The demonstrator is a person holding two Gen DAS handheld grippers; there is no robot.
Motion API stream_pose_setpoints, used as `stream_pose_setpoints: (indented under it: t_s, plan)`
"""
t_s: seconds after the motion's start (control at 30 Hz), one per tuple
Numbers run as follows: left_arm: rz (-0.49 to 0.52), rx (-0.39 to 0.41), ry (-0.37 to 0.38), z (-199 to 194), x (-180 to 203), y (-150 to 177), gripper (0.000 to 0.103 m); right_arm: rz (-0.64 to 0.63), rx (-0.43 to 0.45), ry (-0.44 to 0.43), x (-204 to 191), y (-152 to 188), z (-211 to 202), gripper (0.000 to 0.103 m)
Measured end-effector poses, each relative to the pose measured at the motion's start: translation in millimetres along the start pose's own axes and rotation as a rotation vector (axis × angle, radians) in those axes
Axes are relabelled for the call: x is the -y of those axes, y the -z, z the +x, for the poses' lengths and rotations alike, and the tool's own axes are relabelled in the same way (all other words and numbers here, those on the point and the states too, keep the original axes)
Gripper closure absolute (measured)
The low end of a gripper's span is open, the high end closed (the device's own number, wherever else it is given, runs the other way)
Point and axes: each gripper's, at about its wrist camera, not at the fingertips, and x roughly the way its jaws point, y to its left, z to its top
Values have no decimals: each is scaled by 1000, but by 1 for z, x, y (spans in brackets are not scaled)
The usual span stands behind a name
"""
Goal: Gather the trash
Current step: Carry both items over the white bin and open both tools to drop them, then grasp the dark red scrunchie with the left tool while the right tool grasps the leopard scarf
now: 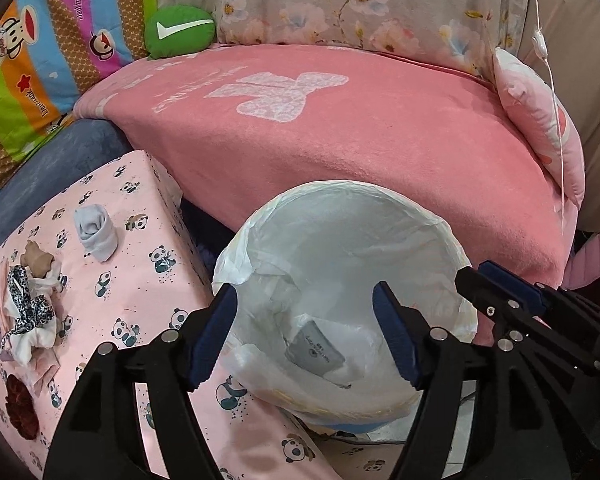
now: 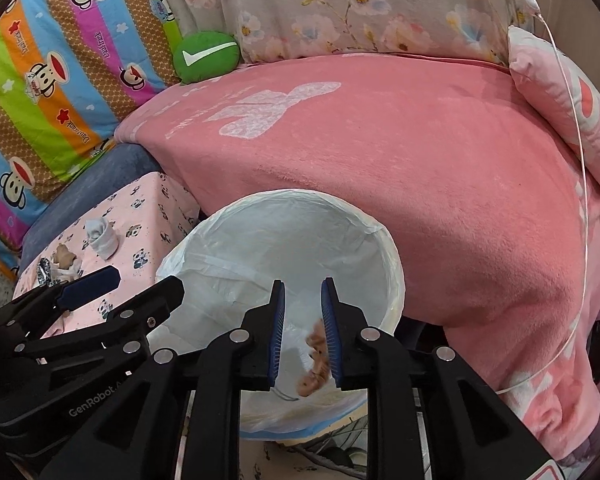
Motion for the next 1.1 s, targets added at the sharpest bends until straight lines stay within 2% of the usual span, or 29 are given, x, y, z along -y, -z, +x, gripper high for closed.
stream_pose_setpoints:
  t_s: [0.23, 0.33, 0.57, 1.1]
  plan:
    - [-29, 28, -17, -13, -9, 0, 36, -11, 14, -5, -6, -1, -6, 75]
    - [-48, 39, -23, -21, -17, 1, 36, -20, 18, -10, -11, 1, -12, 69]
    - [-92, 62, -62, -41, -39, 11, 36, -54, 27, -28, -33, 6, -25, 68]
    - [-210, 58, -169, -77, -118, 50, 32, -153, 24, -99, -114, 25, -47, 62]
